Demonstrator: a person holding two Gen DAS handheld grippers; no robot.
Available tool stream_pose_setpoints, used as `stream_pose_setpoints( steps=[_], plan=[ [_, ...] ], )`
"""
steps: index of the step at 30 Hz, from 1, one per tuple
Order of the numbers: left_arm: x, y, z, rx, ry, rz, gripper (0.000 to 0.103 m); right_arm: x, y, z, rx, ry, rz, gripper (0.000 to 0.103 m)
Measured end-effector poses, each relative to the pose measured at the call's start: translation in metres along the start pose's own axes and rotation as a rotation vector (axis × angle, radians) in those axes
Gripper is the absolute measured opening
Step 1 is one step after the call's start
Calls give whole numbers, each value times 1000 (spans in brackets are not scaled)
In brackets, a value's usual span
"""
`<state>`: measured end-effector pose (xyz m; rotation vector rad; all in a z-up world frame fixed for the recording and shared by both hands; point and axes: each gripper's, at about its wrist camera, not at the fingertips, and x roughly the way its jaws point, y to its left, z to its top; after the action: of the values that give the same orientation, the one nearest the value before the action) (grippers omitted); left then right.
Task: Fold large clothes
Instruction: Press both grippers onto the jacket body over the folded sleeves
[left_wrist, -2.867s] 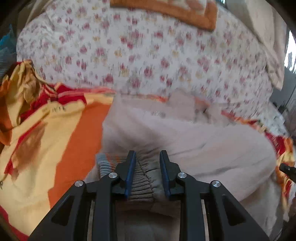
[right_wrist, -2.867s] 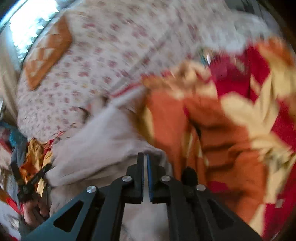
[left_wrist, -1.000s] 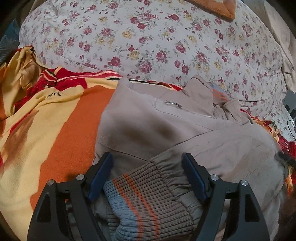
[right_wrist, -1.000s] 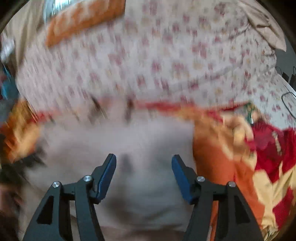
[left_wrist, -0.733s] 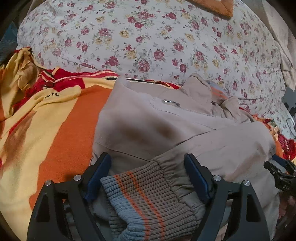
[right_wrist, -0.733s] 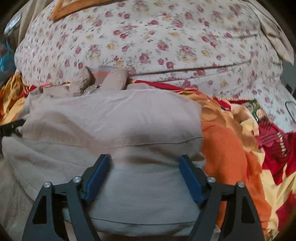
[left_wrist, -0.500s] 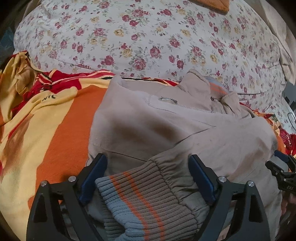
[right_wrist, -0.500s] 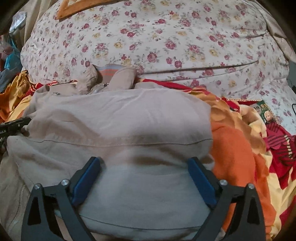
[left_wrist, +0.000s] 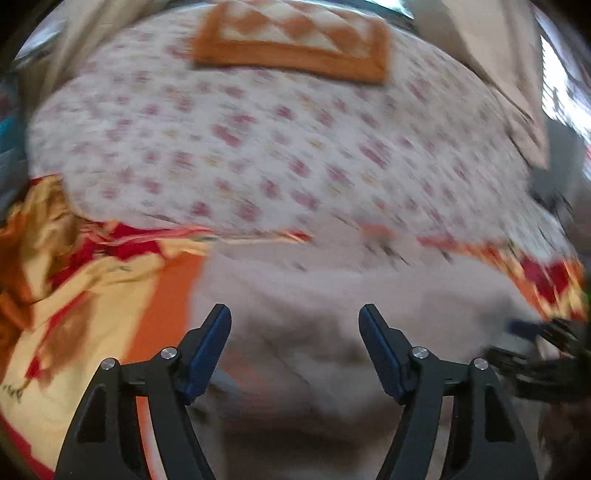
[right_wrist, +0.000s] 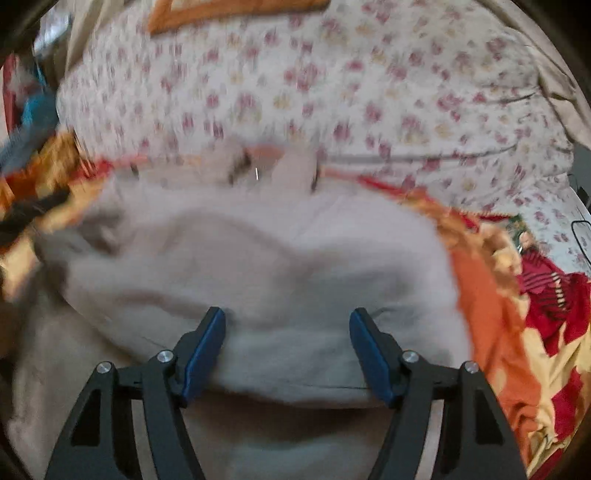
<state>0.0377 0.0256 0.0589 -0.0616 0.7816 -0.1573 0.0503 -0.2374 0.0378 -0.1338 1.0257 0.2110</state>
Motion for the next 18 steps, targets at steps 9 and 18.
stream_pose_setpoints(
  steps=[9, 18],
  plan=[
    [48, -17, -18, 99, 209, 74, 73, 3, 5, -11, -11, -78, 23, 76],
    [52, -20, -20, 104, 222, 64, 82, 4, 3, -12, -6, -91, 40, 77]
  ],
)
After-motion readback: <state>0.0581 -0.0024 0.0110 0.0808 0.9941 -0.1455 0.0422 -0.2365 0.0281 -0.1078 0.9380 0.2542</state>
